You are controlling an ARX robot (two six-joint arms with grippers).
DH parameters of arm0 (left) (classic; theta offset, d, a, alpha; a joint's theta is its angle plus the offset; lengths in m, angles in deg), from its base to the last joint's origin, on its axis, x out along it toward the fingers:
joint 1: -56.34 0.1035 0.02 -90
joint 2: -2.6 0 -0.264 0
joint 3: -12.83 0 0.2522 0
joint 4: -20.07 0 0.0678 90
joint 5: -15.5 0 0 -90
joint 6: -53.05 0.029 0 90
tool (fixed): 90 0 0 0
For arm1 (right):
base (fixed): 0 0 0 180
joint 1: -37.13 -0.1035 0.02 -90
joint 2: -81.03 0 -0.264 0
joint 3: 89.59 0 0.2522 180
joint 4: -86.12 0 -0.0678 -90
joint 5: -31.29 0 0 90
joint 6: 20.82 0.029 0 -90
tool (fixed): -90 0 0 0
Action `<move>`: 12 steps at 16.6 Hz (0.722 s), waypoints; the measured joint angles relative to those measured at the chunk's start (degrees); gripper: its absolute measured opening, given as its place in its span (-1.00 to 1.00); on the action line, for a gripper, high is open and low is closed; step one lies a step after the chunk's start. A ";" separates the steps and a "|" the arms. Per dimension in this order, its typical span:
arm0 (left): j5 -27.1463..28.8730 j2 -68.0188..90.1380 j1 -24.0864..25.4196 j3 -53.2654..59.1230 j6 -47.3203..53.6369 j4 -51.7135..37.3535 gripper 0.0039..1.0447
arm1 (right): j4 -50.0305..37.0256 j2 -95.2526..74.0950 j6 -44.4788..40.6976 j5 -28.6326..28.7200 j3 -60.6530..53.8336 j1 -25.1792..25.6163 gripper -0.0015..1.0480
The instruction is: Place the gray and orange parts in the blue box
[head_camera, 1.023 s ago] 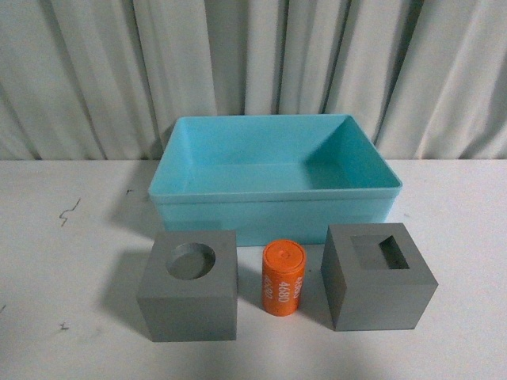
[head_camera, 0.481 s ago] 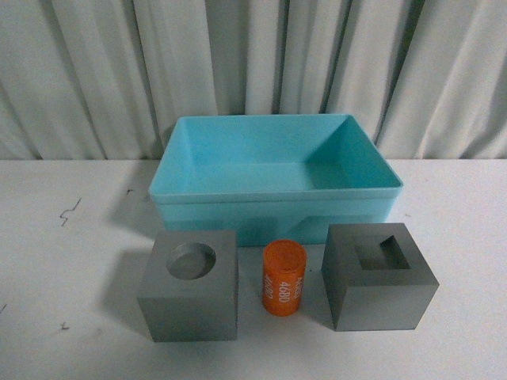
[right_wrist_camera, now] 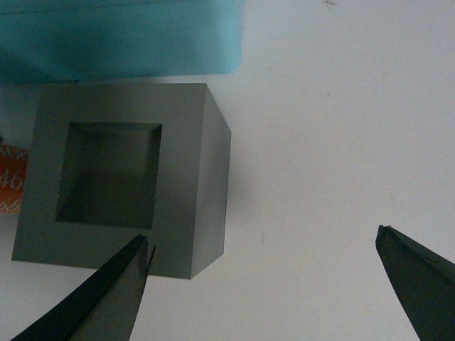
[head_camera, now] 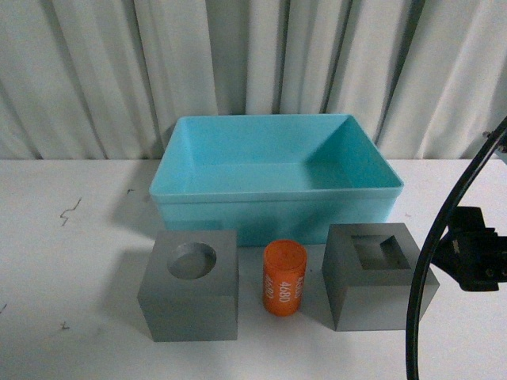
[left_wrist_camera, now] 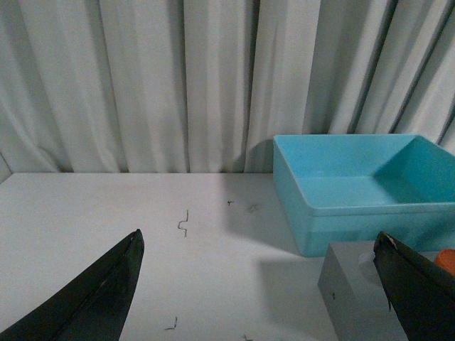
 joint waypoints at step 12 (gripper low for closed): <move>0.00 0.00 0.00 0.00 0.00 0.00 0.88 | -1.46 -12.11 6.75 -4.28 7.93 -6.43 0.29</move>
